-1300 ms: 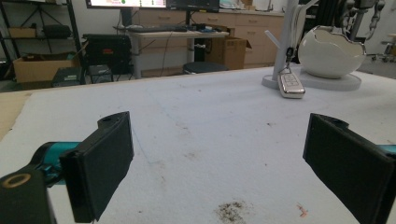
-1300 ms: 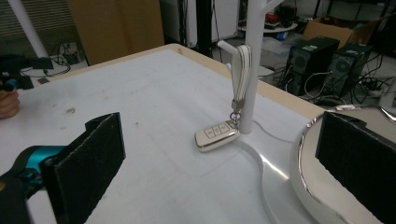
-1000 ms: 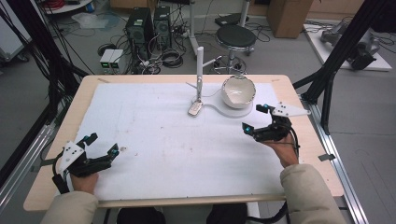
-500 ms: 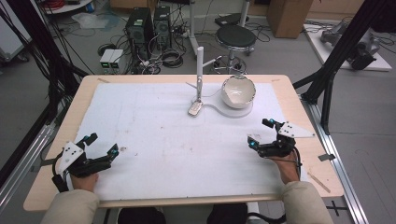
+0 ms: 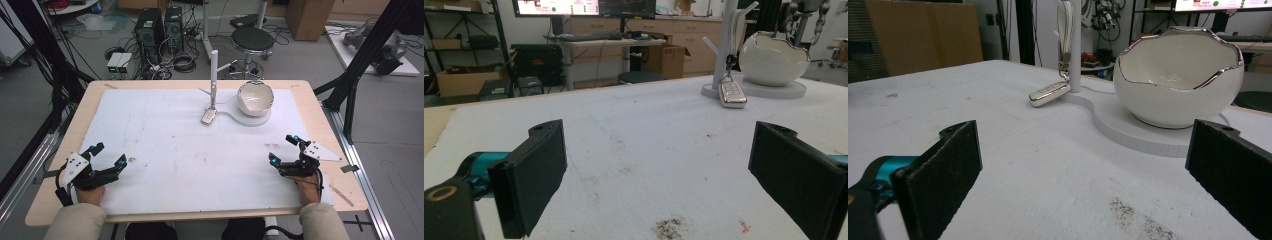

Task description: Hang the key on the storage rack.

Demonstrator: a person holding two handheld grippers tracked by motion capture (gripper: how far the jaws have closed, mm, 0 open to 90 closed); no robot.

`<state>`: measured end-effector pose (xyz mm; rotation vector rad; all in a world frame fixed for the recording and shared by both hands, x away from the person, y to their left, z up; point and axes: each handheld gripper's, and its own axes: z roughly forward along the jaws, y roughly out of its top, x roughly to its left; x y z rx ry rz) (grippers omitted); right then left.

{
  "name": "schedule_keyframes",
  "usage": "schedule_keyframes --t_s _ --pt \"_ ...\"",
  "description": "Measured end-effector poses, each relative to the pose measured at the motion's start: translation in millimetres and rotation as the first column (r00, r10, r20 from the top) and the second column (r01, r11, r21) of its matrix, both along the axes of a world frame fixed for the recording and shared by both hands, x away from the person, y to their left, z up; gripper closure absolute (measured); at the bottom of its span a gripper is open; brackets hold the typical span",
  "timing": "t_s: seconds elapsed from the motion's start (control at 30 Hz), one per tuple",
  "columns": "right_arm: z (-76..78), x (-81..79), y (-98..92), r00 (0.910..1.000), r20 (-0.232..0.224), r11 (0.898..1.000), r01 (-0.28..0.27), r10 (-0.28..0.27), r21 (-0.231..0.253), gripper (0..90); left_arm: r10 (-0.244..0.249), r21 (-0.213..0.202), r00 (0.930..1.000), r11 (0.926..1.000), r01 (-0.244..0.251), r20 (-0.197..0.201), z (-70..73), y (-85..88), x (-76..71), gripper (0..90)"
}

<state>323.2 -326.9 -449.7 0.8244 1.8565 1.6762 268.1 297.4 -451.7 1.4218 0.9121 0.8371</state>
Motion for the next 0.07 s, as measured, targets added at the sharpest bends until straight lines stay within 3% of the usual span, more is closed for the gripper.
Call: schedule_keyframes --t_s 0.07 --pt "-0.1 0.1 0.0 1.0000 0.000 1.000 0.004 -0.004 -0.001 0.6 -0.002 -0.001 1.0000 1.0000 0.002 0.003 -0.1 0.4 -0.4 9.0"
